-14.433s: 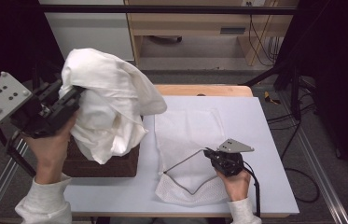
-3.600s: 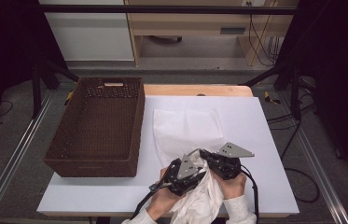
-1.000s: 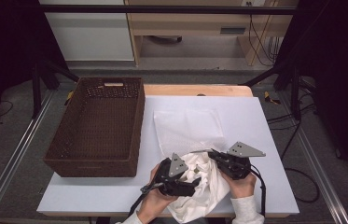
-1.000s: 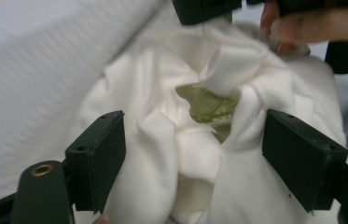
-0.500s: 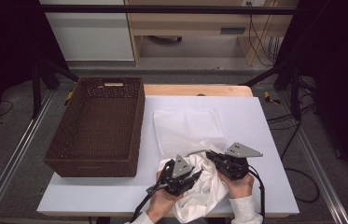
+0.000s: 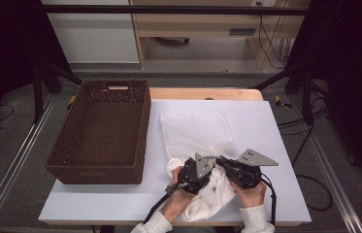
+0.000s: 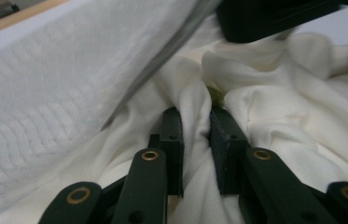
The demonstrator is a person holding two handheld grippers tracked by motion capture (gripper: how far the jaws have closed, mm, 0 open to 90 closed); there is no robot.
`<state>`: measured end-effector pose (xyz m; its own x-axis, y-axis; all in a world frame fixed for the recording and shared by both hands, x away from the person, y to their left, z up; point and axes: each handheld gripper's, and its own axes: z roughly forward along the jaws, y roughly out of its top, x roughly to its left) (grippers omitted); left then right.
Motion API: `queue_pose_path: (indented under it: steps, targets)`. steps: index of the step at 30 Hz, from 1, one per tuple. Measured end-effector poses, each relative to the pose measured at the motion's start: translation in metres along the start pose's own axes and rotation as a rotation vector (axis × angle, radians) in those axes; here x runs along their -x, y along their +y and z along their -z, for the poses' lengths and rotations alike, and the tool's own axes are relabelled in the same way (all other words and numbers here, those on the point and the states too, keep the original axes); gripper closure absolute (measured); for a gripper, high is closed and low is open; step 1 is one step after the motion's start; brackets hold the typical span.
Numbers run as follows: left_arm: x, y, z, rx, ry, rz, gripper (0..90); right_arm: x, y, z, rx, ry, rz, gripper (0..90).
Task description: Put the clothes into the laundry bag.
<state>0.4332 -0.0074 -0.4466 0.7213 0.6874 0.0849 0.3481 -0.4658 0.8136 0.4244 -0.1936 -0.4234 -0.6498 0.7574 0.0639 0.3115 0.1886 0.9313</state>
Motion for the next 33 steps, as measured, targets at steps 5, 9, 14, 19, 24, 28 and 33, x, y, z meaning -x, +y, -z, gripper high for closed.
queue_pose_path:
  steps: [5,9,14,19,24,28,33]
  targets:
    - [-0.01,-0.002,-0.006,0.012,-0.008,0.043,73.8,-0.004,-0.001,0.0,-0.027,-0.003,0.016,88.8]
    - [-0.014,-0.008,0.012,0.057,-0.021,0.043,52.2,0.0,-0.004,-0.001,-0.029,-0.006,0.0,88.8]
    - [-0.037,-0.026,0.045,0.046,-0.007,0.078,24.3,0.002,-0.008,-0.006,-0.042,-0.003,0.0,88.7]
    - [-0.052,-0.049,0.022,-0.036,-0.044,0.161,16.3,0.0,-0.008,-0.009,-0.048,0.001,0.009,88.6]
    - [-0.048,-0.055,0.013,-0.031,-0.114,0.168,46.3,-0.001,-0.008,-0.012,-0.056,0.004,0.016,88.7]
    - [-0.033,-0.049,0.028,0.011,-0.073,0.085,74.3,-0.002,-0.008,-0.012,-0.05,0.006,0.013,88.7]
    - [-0.025,-0.034,0.051,0.115,-0.165,0.086,76.7,-0.002,-0.009,-0.013,-0.042,0.011,0.013,88.7]
